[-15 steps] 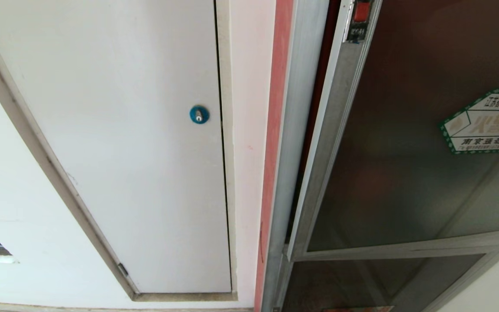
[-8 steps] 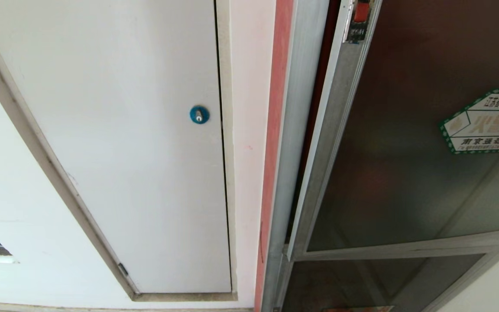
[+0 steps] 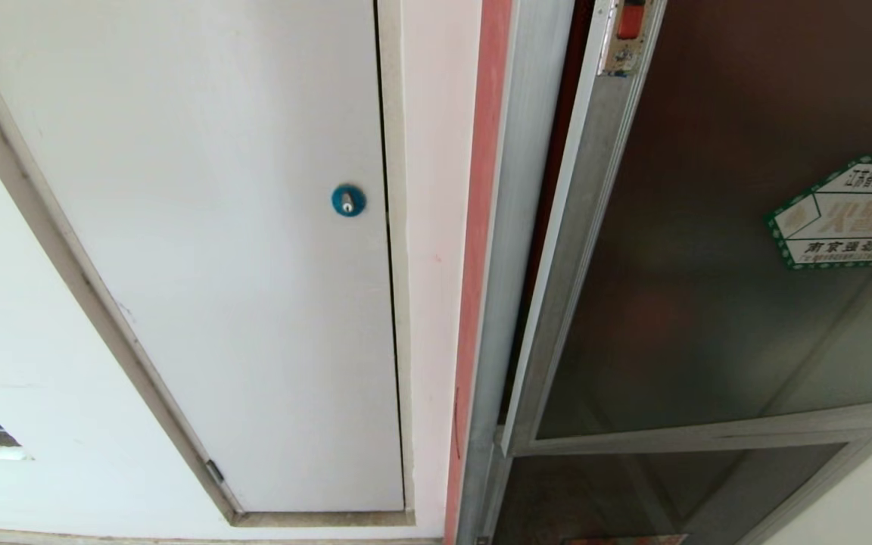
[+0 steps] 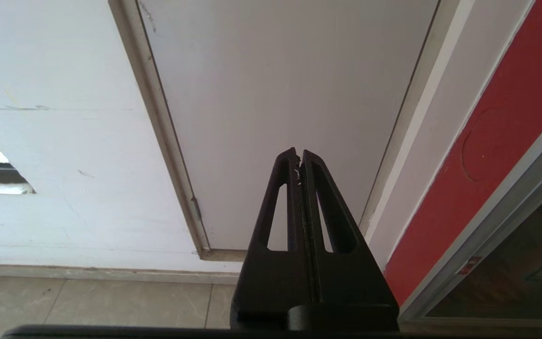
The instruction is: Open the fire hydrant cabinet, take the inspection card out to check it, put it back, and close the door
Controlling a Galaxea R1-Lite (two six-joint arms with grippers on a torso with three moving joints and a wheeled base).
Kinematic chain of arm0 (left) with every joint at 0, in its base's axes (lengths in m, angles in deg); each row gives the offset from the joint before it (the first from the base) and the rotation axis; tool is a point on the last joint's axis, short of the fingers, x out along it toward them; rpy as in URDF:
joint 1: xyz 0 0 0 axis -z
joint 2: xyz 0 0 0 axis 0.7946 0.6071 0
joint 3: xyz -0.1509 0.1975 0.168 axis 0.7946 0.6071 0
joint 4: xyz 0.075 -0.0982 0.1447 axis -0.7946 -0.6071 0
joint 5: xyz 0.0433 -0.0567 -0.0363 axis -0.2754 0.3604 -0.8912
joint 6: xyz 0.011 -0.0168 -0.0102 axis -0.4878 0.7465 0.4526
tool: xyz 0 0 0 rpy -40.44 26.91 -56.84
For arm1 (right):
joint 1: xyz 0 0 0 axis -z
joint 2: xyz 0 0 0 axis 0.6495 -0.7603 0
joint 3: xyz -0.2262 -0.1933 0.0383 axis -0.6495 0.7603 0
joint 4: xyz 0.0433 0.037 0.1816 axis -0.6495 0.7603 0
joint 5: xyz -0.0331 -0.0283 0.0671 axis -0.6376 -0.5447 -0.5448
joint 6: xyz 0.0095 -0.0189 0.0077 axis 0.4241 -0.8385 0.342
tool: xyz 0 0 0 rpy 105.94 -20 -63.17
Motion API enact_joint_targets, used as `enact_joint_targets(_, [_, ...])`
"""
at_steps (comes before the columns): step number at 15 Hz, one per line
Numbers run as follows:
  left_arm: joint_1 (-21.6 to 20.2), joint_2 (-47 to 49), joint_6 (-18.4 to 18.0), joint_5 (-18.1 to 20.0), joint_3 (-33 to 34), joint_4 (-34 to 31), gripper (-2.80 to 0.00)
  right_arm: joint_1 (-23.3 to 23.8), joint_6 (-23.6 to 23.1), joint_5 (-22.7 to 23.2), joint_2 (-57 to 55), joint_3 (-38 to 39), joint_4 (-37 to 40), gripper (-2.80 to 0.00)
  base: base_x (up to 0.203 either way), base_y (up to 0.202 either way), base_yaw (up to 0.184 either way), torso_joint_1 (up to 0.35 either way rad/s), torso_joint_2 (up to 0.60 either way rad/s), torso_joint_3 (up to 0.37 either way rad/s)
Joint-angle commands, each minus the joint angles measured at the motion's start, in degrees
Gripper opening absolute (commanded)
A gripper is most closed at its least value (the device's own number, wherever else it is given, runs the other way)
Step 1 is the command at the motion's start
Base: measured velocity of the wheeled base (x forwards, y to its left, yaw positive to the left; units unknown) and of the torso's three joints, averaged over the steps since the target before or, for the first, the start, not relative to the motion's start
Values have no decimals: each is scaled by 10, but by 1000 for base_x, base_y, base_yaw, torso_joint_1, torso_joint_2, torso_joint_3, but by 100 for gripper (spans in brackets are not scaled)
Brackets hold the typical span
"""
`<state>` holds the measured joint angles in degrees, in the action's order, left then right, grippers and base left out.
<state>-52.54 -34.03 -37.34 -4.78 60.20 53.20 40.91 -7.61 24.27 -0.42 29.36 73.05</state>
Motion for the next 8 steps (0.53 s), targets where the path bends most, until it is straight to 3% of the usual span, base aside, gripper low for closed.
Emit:
enact_joint_targets(1, [-1, 0, 0, 0, 0, 0, -280, 0, 26, 69, 47, 48, 1, -280, 0, 0, 0, 0, 0, 0])
enact_joint_targets(5, [0, 0, 1, 0, 1, 0, -280, 0, 181, 277, 74, 145, 18, -280, 0, 0, 0, 0, 0, 0])
enact_joint_targets(7, [0, 0, 0, 0, 0, 0, -280, -1, 217, 361, 76, 181, 25, -280, 0, 0, 0, 0, 0, 0])
enact_joint_targets(8, [0, 0, 0, 0, 1, 0, -280, -1, 222, 381, 77, 199, 25, -280, 0, 0, 0, 0, 0, 0])
